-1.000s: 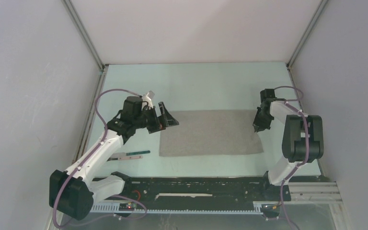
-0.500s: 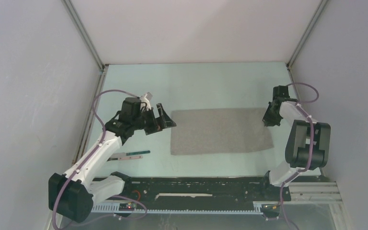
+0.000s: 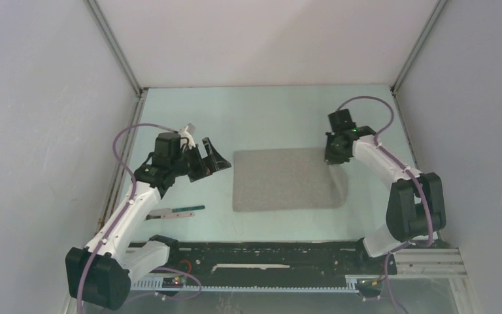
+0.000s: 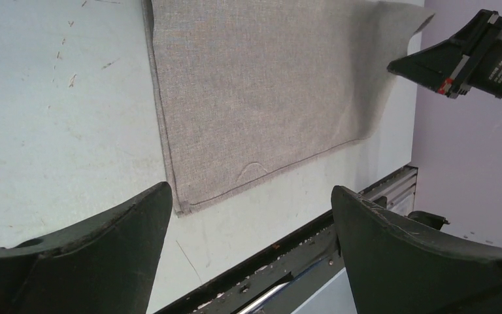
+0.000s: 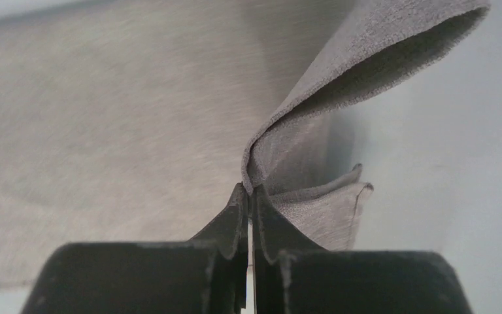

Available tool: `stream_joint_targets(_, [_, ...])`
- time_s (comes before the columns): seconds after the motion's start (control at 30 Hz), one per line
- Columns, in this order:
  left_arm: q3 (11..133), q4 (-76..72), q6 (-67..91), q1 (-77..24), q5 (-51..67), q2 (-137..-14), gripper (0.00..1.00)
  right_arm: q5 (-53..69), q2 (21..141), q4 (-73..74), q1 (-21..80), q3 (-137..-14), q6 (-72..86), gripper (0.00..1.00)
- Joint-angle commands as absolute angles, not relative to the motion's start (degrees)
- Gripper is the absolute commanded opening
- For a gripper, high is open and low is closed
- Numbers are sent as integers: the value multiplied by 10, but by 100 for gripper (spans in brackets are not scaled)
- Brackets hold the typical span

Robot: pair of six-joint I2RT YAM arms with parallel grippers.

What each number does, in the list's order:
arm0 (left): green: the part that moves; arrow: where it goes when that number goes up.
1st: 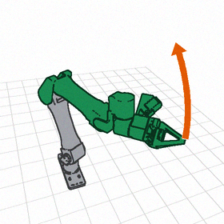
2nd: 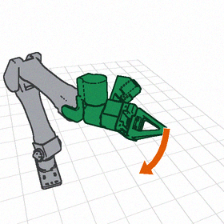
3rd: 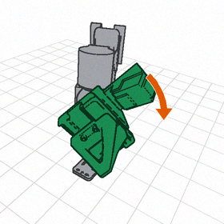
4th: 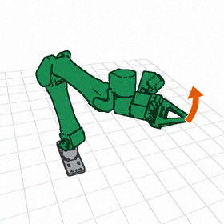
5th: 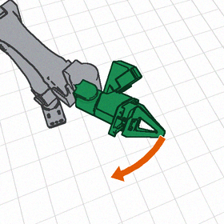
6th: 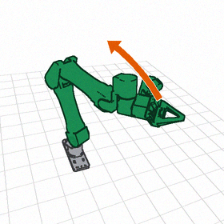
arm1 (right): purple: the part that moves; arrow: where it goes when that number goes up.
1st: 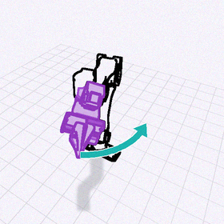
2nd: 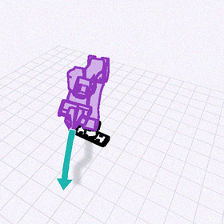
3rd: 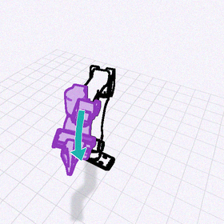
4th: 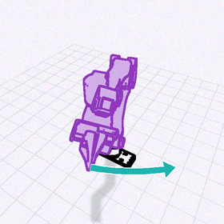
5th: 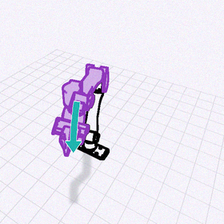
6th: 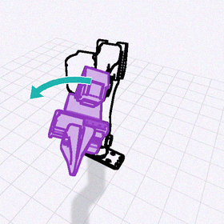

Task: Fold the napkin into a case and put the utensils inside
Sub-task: Pick up the rectangle-folded napkin from the center of the board, then fold the rectangle-folded napkin at the center of the board.

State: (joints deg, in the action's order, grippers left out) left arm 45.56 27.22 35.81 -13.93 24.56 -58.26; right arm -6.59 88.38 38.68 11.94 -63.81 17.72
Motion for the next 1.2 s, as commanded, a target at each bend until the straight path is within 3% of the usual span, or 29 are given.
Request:
stream_joint_targets(0.0, [449, 269, 340, -131, 257, -572, 100, -66, 895, 420, 216, -682, 236, 0])
stream_joint_targets(0.43, [443, 279, 336, -120, 258, -554, 100, 67, 1089, 357, 395, -826, 353, 0])
stream_joint_targets(0.83, [434, 300, 327, -109, 255, -530, 100, 178, 1194, 284, 423, -909, 425, 0])
stream_joint_targets(1.17, [434, 311, 320, -102, 251, -519, 100, 183, 1207, 280, 439, -903, 437, 0])
